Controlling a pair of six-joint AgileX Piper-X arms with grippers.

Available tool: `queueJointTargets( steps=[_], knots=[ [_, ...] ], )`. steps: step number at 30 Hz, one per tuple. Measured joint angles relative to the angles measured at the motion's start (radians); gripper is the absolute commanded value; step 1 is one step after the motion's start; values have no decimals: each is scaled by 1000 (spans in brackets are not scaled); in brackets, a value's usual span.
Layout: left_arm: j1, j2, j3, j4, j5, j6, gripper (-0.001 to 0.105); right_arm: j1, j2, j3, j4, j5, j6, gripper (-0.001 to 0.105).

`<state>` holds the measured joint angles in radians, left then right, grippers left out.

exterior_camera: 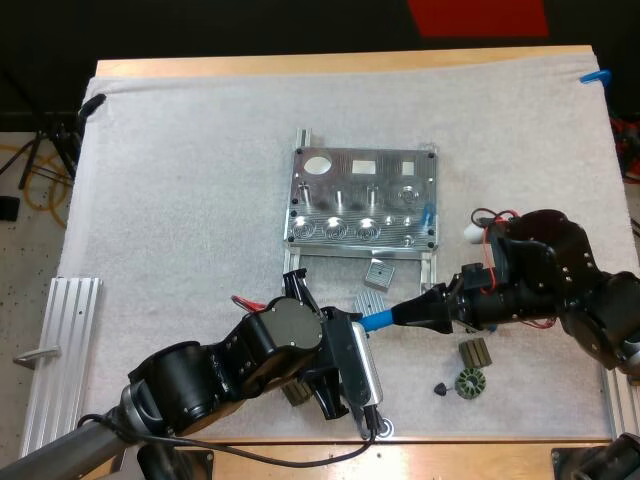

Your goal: Load cells from right to left

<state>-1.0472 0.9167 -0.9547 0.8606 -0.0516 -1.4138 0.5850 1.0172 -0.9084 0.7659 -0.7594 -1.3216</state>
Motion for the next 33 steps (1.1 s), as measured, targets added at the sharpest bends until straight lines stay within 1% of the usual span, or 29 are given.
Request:
queueJointTargets(
  steps=[4, 9, 10, 13, 17, 26, 33],
  knots=[
    [0, 0, 0, 0, 0, 0, 0, 0, 0, 6, -7, -6, 2, 52],
    [0, 0, 0, -2, 11, 0, 0, 0, 0, 6, -46, -15, 47, 52],
    [0, 0, 3, -4, 20, 0, 0, 0, 0, 6, -58, -17, 62, 52],
    [0, 0, 23, -22, 19, 0, 0, 0, 0, 6, -75, -20, 66, 52],
    [0, 2, 46, -59, 22, 0, 0, 0, 0, 6, -75, -60, 93, 52],
    [0, 2, 47, -109, 22, 0, 0, 0, 0, 6, -75, -84, 108, 52],
    [0, 2, 54, -117, 22, 0, 0, 0, 0, 6, -75, -104, 117, 52]
  ],
)
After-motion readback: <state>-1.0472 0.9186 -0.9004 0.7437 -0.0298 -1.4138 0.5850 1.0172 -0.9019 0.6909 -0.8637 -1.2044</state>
